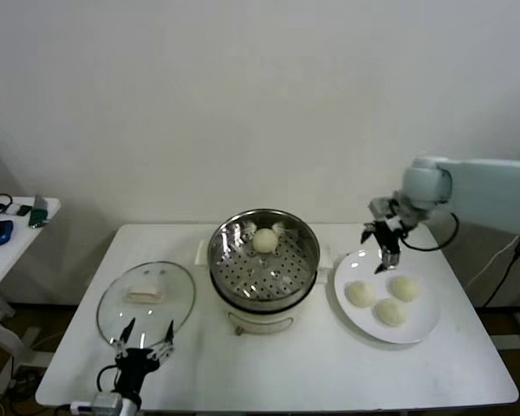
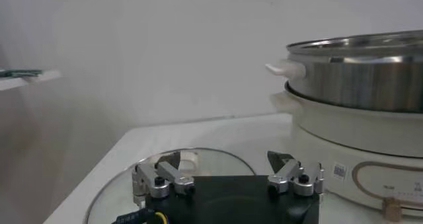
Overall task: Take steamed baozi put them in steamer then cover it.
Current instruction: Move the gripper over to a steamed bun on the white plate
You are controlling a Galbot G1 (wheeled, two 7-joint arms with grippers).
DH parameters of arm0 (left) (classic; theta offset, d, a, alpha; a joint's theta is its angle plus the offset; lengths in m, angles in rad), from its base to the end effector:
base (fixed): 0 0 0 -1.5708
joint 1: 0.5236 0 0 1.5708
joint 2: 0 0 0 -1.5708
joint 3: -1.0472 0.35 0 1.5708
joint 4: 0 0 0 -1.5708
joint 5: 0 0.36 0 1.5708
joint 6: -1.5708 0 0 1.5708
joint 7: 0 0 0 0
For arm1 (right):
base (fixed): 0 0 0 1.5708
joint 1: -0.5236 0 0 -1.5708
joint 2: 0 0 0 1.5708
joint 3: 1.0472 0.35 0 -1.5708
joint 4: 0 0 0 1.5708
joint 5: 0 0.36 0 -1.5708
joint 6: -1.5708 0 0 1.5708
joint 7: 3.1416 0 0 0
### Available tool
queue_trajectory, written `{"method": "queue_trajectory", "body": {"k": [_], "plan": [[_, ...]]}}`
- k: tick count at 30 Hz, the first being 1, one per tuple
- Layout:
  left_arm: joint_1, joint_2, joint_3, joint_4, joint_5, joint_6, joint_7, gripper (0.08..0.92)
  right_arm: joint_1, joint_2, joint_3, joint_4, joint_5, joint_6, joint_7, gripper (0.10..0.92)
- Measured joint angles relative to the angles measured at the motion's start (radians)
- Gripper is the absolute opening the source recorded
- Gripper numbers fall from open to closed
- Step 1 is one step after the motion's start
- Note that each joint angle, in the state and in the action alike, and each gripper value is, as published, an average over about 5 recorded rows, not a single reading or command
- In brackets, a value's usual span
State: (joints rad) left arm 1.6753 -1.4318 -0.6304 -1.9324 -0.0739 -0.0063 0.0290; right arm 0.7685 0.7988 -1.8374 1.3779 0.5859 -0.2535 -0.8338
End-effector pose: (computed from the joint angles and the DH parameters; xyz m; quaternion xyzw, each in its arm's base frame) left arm 0.1443 0.0664 -0.3711 0.0041 -0.9909 -0.0480 0.1257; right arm 0.5204 -0.1141 -0.1287 0.5055 -0.5296 0.5336 0.4234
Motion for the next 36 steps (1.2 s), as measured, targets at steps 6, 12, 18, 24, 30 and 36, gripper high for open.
{"method": "queue_trajectory", "body": {"k": [6,12,18,24,30,36], "plan": [[0.002,-0.001,-0.002,0.01,0.002,-0.002,-0.001,0.823,-0.138,-0.002,0.091,-0.047,-0.045,-0.058,0.026,0.823],[0.003,-0.001,-0.001,0.019,0.005,-0.003,-0.001,0.823,-0.247,0.018,0.172,-0.111,-0.084,-0.082,0.042,0.823],[0.001,-0.001,0.003,0.022,0.007,-0.003,-0.001,0.823,-0.329,0.041,0.232,-0.162,-0.11,-0.096,0.058,0.822],[-0.002,-0.002,0.004,0.021,0.008,0.0,-0.001,0.823,-0.385,0.057,0.273,-0.195,-0.133,-0.107,0.068,0.722],[-0.004,-0.001,0.003,0.016,0.008,0.001,-0.001,0.823,-0.409,0.059,0.301,-0.205,-0.143,-0.114,0.071,0.609],[-0.001,0.001,0.001,0.007,0.008,0.002,-0.001,0.823,-0.372,0.046,0.295,-0.189,-0.126,-0.106,0.054,0.587]]}}
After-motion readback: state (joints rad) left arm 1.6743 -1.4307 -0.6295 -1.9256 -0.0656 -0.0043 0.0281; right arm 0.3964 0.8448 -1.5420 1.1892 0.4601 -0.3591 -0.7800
